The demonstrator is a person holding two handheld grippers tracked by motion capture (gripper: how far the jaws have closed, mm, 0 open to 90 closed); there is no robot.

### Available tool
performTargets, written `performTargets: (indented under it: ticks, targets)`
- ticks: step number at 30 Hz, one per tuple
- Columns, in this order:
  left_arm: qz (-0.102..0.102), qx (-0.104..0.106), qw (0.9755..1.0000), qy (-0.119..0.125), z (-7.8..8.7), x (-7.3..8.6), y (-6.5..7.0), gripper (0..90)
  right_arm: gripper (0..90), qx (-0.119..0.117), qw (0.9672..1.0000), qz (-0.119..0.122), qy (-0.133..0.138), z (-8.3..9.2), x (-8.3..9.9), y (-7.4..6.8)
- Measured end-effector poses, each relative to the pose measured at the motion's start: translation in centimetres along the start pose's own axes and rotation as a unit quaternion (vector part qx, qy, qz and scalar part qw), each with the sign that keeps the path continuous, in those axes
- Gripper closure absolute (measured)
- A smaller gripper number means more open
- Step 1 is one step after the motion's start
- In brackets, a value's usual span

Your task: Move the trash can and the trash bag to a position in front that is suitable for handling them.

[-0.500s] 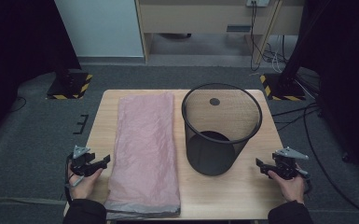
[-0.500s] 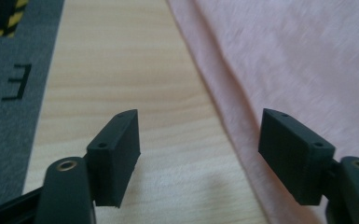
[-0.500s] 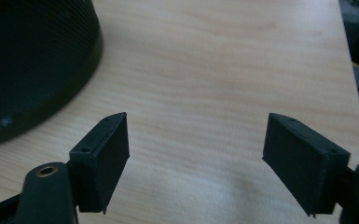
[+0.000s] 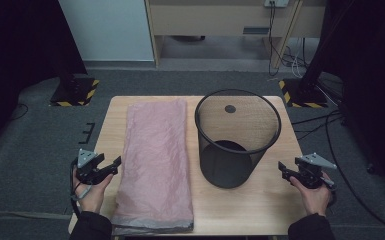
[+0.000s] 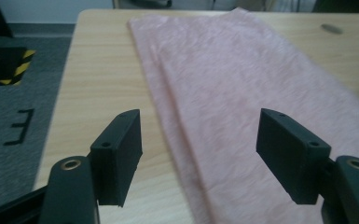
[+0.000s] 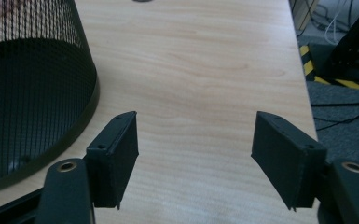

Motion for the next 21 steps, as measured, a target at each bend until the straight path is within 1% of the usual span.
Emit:
performTargets:
  ticks: [1, 2, 3, 4, 5, 6, 7, 8, 9, 10, 11, 12, 13, 14, 15, 16, 17, 18, 20, 21]
  targets:
    - [-0.001, 0.007, 1.0000, 0.005, -0.2, -0.4, 0.6, 31.6, 31.8, 0.001, 1.0000, 0.000, 0.006, 0.0, -0.2, 0.0]
    - [-0.003, 0.015, 0.9999, 0.006, -0.3, -0.7, 1.0, 32.9, 33.7, 0.000, 0.9999, -0.004, 0.014, 0.2, -0.5, 0.0]
    - [-0.010, 0.029, 0.9994, 0.015, -0.4, -1.7, 2.2, 36.2, 36.0, -0.004, 0.9996, -0.008, 0.026, 0.4, -1.2, -0.1]
    - [-0.010, 0.029, 0.9994, 0.015, -0.4, -1.7, 2.2, 37.6, 36.0, -0.004, 0.9996, -0.008, 0.026, 0.4, -1.2, -0.1]
    - [-0.021, 0.038, 0.9988, 0.023, -0.5, -2.5, 3.2, 37.6, 36.1, -0.005, 0.9994, -0.009, 0.032, 0.6, -1.7, -0.1]
    - [-0.023, 0.043, 0.9985, 0.026, -0.5, -3.0, 3.8, 39.3, 36.1, -0.003, 0.9988, -0.006, 0.049, 0.8, -2.5, -0.1]
    - [-0.027, 0.048, 0.9980, 0.029, -0.5, -3.4, 4.3, 40.7, 37.4, -0.009, 0.9972, -0.006, 0.074, 1.0, -3.3, 0.1]
    - [-0.033, 0.054, 0.9974, 0.035, -0.6, -4.0, 5.2, 40.7, 37.4, -0.009, 0.9972, -0.006, 0.074, 1.0, -3.3, 0.1]
    - [-0.039, 0.063, 0.9964, 0.041, -0.6, -4.6, 6.2, 41.7, 39.5, -0.011, 0.9957, -0.012, 0.091, 1.1, -3.9, 0.2]
    - [-0.041, 0.070, 0.9957, 0.045, -0.7, -4.9, 6.8, 41.7, 40.7, -0.012, 0.9943, -0.016, 0.105, 1.2, -4.6, 0.2]
    - [-0.044, 0.078, 0.9948, 0.048, -0.8, -5.2, 7.7, 44.9, 42.0, -0.014, 0.9925, -0.017, 0.120, 1.2, -5.7, 0.2]
    - [-0.047, 0.086, 0.9939, 0.051, -1.0, -5.4, 8.6, 44.9, 42.0, -0.014, 0.9925, -0.017, 0.120, 1.2, -5.7, 0.2]
    - [-0.044, 0.102, 0.9923, 0.055, -1.6, -5.8, 10.4, 46.7, 45.4, -0.015, 0.9906, -0.012, 0.135, 1.2, -6.9, 0.1]
    - [-0.044, 0.102, 0.9923, 0.055, -1.6, -5.8, 10.4, 47.6, 47.1, -0.016, 0.9902, -0.006, 0.139, 1.2, -7.5, 0.1]
    - [-0.049, 0.111, 0.9912, 0.053, -2.4, -5.9, 12.0, 48.6, 47.7, -0.014, 0.9891, -0.001, 0.147, 1.1, -8.1, -0.1]
    - [-0.049, 0.111, 0.9912, 0.053, -2.4, -5.9, 12.0, 49.8, 47.7, -0.014, 0.9891, -0.001, 0.147, 1.1, -8.1, -0.1]
    - [-0.056, 0.119, 0.9901, 0.049, -3.0, -5.9, 13.3, 49.8, 48.8, -0.011, 0.9885, 0.004, 0.151, 1.0, -8.5, -0.2]
    - [-0.054, 0.127, 0.9893, 0.048, -3.6, -5.9, 14.3, 51.7, 50.5, -0.010, 0.9882, 0.012, 0.152, 0.9, -9.1, -0.4]
    - [-0.053, 0.137, 0.9882, 0.044, -4.6, -5.9, 15.7, 54.7, 51.8, -0.010, 0.9870, 0.015, 0.160, 0.5, -9.8, -0.7]
    - [-0.055, 0.137, 0.9881, 0.042, -5.0, -6.0, 16.1, 55.5, 51.8, -0.011, 0.9872, 0.015, 0.158, 0.4, -10.0, -0.8]
Point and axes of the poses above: each handheld gripper's, and its own axes: z roughly backward along the jaws, x roughly out of its underside, y roughly to its right, the point moved 1 cm from there along -z, roughly forward along the jaws, and after that the axes turned 12 degrees about z, right-handed, at the moved point
